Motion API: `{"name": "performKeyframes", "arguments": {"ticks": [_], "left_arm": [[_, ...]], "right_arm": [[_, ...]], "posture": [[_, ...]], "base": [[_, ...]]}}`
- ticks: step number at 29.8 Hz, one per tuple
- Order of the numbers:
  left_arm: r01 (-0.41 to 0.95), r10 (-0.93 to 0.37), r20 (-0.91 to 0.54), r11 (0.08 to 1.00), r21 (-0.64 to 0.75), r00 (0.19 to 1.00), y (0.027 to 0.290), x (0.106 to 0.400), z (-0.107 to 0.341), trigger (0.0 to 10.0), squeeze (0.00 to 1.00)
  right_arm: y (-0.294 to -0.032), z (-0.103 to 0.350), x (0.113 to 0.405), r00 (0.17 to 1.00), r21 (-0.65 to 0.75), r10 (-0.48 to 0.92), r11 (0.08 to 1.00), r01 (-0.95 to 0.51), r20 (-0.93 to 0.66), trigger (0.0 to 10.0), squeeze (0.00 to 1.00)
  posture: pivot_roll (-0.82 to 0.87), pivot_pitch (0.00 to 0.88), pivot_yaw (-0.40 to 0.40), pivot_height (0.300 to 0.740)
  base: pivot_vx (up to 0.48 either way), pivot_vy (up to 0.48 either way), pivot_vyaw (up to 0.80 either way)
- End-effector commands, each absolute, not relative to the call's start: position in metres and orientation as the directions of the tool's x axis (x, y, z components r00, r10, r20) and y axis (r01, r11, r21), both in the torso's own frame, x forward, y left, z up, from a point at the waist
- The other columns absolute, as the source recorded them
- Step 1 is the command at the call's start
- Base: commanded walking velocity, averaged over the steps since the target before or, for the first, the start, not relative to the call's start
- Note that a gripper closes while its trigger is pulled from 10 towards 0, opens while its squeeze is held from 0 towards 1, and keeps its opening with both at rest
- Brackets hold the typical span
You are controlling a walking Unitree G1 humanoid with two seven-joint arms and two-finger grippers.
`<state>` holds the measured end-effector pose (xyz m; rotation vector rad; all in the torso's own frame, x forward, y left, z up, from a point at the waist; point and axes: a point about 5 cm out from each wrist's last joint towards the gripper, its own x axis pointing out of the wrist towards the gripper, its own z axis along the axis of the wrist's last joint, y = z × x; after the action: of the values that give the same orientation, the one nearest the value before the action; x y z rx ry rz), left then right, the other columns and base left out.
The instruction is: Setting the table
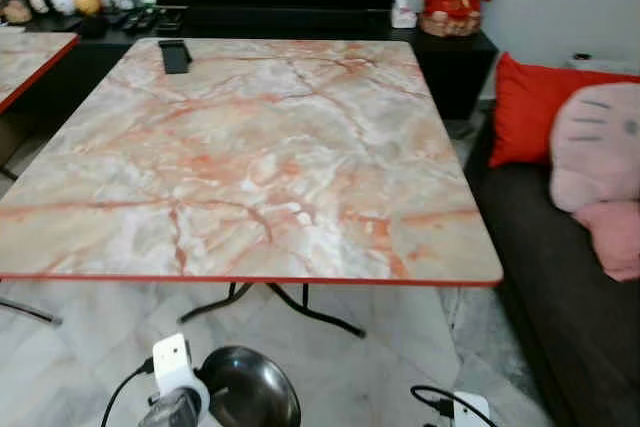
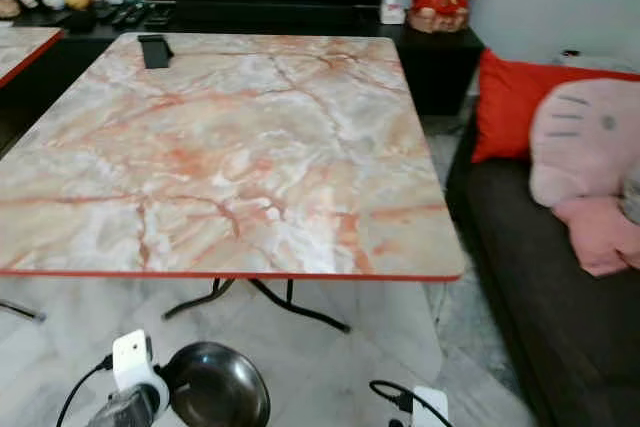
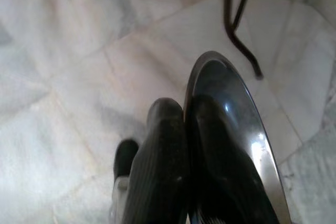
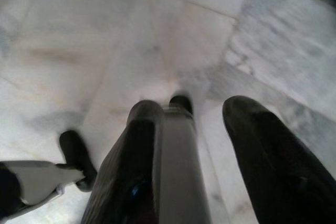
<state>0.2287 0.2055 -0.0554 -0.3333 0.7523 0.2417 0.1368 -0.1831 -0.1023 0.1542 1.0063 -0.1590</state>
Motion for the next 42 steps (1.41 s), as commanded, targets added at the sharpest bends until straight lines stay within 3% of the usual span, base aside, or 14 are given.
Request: {"name": "performKeyframes", "arguments": {"ticks": [1, 3, 7, 18, 24, 28, 32, 42], "left_arm": [[-0.329, 0.092, -0.700, 0.920, -0.212, 0.708, 0.203, 0.229, -0.056, 10.0, 0.00], [-0.331, 0.092, -0.700, 0.919, -0.213, 0.708, 0.203, 0.229, -0.056, 10.0, 0.00], [-0.330, 0.093, -0.701, 0.920, -0.211, 0.707, 0.203, 0.229, -0.055, 10.0, 0.00], [-0.368, 0.156, -0.668, 0.910, -0.189, 0.728, 0.211, 0.233, -0.050, 10.0, 0.00], [-0.504, 0.248, -0.655, 0.831, -0.235, 0.714, 0.225, 0.229, -0.050, 10.0, 0.00], [-0.644, 0.337, -0.659, 0.704, -0.298, 0.673, 0.237, 0.223, -0.050, 10.0, 0.00], [-0.672, 0.381, -0.638, 0.678, -0.300, 0.669, 0.241, 0.222, -0.048, 10.0, 0.00], [-0.744, 0.629, -0.404, 0.610, -0.274, 0.664, 0.299, 0.212, -0.014, 10.0, 0.00]], "right_arm": [[-0.189, -0.099, 0.143, 0.541, 0.045, -0.083, 0.975, 0.219, -0.837, 10.0, 0.00], [-0.189, -0.099, 0.143, 0.542, 0.044, -0.083, 0.975, 0.218, -0.837, 10.0, 0.00], [-0.189, -0.090, 0.163, 0.617, 0.054, -0.083, 0.978, 0.200, -0.782, 10.0, 0.00], [-0.194, -0.096, 0.150, 0.569, 0.044, -0.087, 0.976, 0.213, -0.818, 10.0, 0.00], [-0.193, -0.096, 0.149, 0.566, 0.046, -0.083, 0.977, 0.209, -0.820, 10.0, 0.00], [-0.190, -0.095, 0.151, 0.576, 0.045, -0.069, 0.982, 0.181, -0.814, 10.0, 0.00], [-0.189, -0.096, 0.150, 0.568, 0.052, -0.069, 0.980, 0.194, -0.820, 10.0, 0.00], [-0.193, -0.097, 0.146, 0.557, 0.045, -0.066, 0.982, 0.184, -0.828, 10.0, 0.00]], "posture": [[-0.02, 0.000, -0.011, 0.740], [-0.02, 0.000, -0.011, 0.740], [-0.02, 0.000, -0.012, 0.740], [-0.01, 0.000, -0.012, 0.740], [-0.01, 0.000, -0.013, 0.740], [-0.01, 0.000, -0.014, 0.740], [0.00, 0.000, -0.014, 0.740], [0.04, 0.000, -0.029, 0.740]], "base": [[0.000, 0.000, 0.00], [0.000, 0.000, 0.00], [0.000, 0.000, 0.00], [0.000, 0.000, 0.00], [0.000, 0.000, 0.00], [0.000, 0.000, 0.20], [0.000, 0.000, 0.60], [0.000, 0.000, 0.00]]}}
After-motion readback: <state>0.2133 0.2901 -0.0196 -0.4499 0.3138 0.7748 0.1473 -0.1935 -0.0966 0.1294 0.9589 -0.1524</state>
